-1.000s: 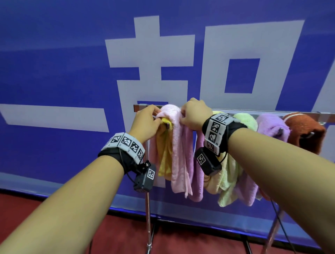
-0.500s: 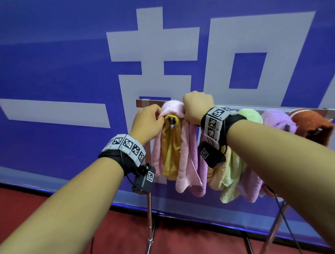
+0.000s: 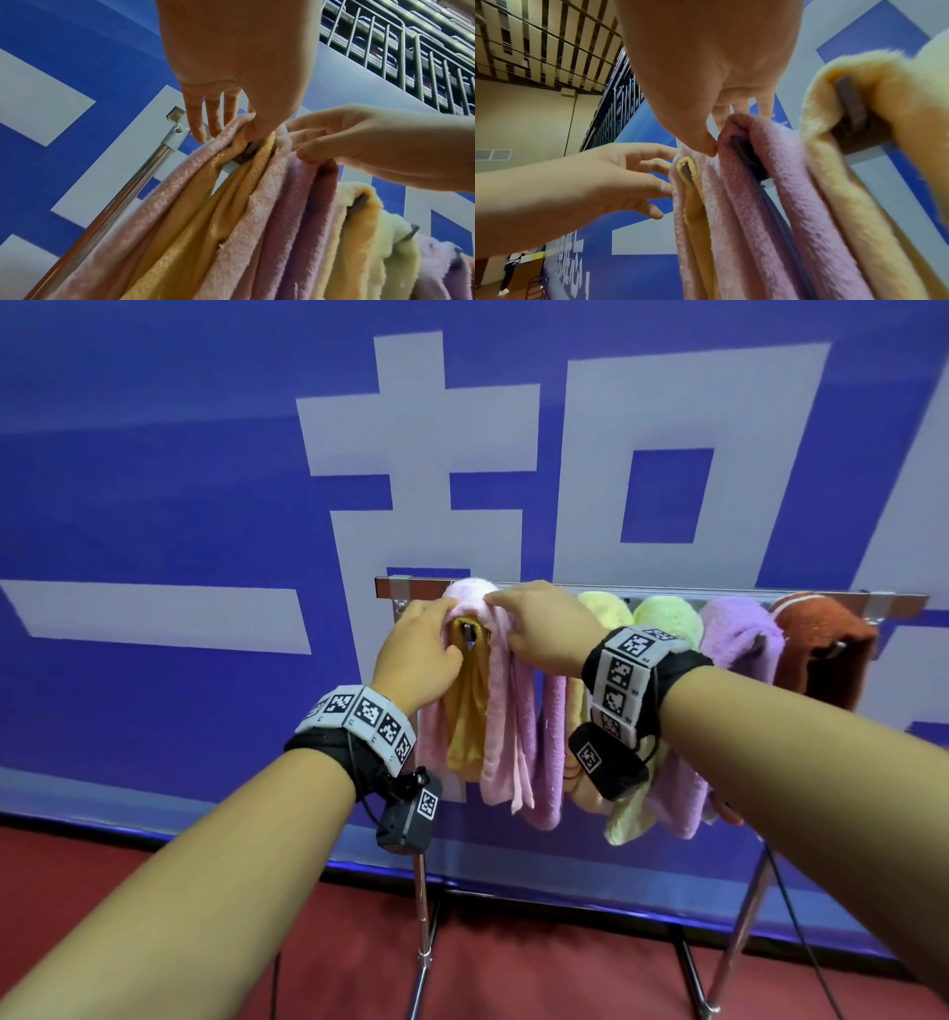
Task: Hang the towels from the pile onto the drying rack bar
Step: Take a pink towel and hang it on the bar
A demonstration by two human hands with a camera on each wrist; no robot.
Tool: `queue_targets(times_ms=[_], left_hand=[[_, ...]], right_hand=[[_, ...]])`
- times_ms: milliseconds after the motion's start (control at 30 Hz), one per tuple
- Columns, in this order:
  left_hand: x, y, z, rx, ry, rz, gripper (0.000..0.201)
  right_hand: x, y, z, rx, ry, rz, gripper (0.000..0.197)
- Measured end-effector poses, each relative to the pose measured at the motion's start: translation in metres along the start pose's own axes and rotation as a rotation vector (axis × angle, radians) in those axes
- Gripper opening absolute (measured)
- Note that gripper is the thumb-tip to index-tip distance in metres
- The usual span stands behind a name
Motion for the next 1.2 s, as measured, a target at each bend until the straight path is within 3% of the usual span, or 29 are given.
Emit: queue_targets(times_ms=[67,233,433,700,900,1200], left_hand=[[-0.015,0.005,0.004,0.005,0.014,0.016,0.052],[-0.061,0.006,0.027,0.056,-0.02,0.022,0.04],[-0.124,-0.043,0.03,0.009,-0.021,-0.069,0.034],[-0.229,-0.194,-0.023,0.019,0.094,-0.329,0.038],[-0.317,-0.317,-0.09,0.024,0.221,-0.547,0.036],[-0.396,-0.431,-0.186,0.07,0.436,-0.772,0.034]], right_hand=[[-0.018,0.004,-0.008,0.052,0.024,0.054,0.047],[-0.075,0.006,-0.02,0.153,-0.019,0.079,0.05],[-0.157,-0.029,-0.022,0.282,-0.16,-0.004,0.06],[-0.297,-0.157,0.005,0.42,-0.39,-0.18,0.059],[-0.421,-0.293,0.013,0.503,-0.599,-0.45,0.058],[-0.536,-0.444,0.01,0.599,-0.777,-0.778,0.052]])
Point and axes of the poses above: each hand's wrist, its own x-axis towards the middle knuckle, its own y-axis out of the back of the hand, z = x × y, the point moved 9 cm from there along x, towards the middle knuckle, and after that the axes turned 11 degrees about y, right-handed, at the moved point
